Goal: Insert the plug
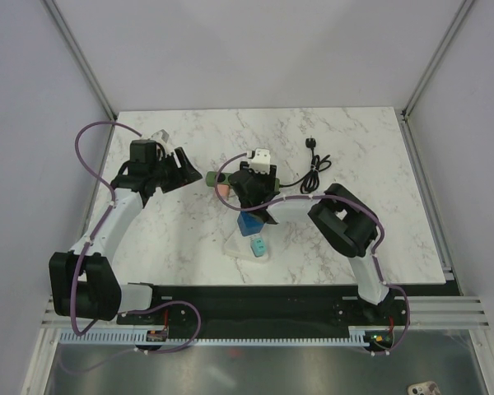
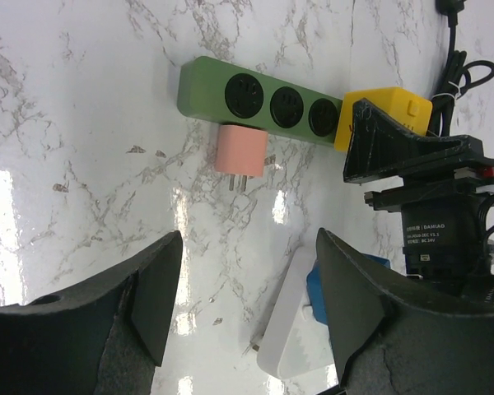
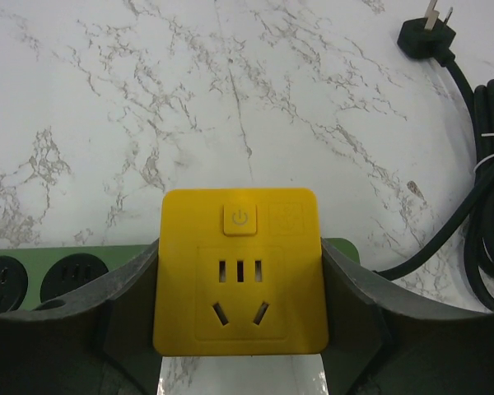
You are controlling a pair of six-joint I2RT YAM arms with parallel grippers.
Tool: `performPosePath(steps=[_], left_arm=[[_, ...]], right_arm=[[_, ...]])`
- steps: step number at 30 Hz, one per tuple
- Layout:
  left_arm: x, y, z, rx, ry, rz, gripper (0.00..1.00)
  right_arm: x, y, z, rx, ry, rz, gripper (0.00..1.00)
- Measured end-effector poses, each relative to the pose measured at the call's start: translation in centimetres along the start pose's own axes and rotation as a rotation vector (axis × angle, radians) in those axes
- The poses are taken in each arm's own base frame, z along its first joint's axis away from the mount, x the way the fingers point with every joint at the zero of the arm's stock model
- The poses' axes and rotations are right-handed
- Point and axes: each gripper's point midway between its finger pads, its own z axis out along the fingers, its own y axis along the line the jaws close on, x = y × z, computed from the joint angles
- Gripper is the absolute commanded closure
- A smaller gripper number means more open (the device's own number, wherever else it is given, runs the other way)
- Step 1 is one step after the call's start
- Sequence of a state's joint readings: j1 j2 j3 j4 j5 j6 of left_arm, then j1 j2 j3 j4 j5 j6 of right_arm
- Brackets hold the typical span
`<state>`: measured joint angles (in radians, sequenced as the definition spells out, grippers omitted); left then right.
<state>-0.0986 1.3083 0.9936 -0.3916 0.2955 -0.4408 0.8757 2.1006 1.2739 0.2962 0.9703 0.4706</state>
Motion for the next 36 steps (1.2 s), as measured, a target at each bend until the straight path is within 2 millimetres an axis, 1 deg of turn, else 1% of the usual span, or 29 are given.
performPosePath(steps=[7, 15, 16, 17, 19, 20, 21, 22, 25, 28, 30, 31, 36], left_arm=[[-0.1, 0.4, 0.0, -0.027, -0.005, -0.002, 0.27], [-0.2, 0.4, -0.2, -0.031, -0.005, -0.003, 0.27], [-0.2, 0.4, -0.2, -0.03, -0.004, -0.003, 0.26], [-0.2, 0.4, -0.2, -0.03, -0.003, -0.003, 0.26], [-0.2, 0.4, -0.2, -0.03, -0.001, -0.003, 0.25], [-0.2, 0.3, -0.3, -0.028, -0.002, -0.003, 0.25], [-0.3, 0.2, -0.3, -0.027, -0.001, -0.003, 0.24], [-0.5, 0.1, -0.4, -0.024, -0.006, -0.001, 0.23], [-1.1, -0.4, -0.9, -0.015, -0.025, 0.005, 0.22], [-1.3, -0.7, -1.4, -0.009, -0.037, 0.009, 0.22], [-1.3, -0.8, -1.8, -0.007, -0.04, 0.01, 0.22], [-1.4, -0.8, -1.9, -0.006, -0.042, 0.011, 0.22], [-1.4, -1.0, -2.4, -0.004, -0.048, 0.013, 0.22]], right_arm=[[0.1, 0.3, 0.4, -0.016, 0.009, -0.054, 1.0], [0.1, 0.4, 0.7, -0.029, 0.032, -0.061, 0.99], [0.1, 0.4, 0.7, -0.028, 0.034, -0.061, 0.94], [0.1, 0.4, 0.7, -0.027, 0.036, -0.061, 0.8], [0.0, 0.4, 0.7, -0.026, 0.04, -0.061, 0.65], [-0.1, 0.4, 0.6, -0.029, 0.044, -0.063, 0.53], [-0.2, 0.4, 0.6, -0.034, 0.048, -0.062, 0.46], [-0.3, 0.4, 0.5, -0.044, 0.058, -0.064, 0.35], [-0.4, 0.5, 0.0, -0.075, 0.092, -0.073, 0.24], [0.0, 0.7, -1.2, -0.129, 0.154, -0.12, 0.17], [0.1, 1.2, -2.2, -0.17, 0.196, -0.144, 0.14], [0.1, 1.5, -2.6, -0.189, 0.214, -0.152, 0.1], [-1.2, 2.5, -3.5, -0.236, 0.26, -0.171, 0.07]])
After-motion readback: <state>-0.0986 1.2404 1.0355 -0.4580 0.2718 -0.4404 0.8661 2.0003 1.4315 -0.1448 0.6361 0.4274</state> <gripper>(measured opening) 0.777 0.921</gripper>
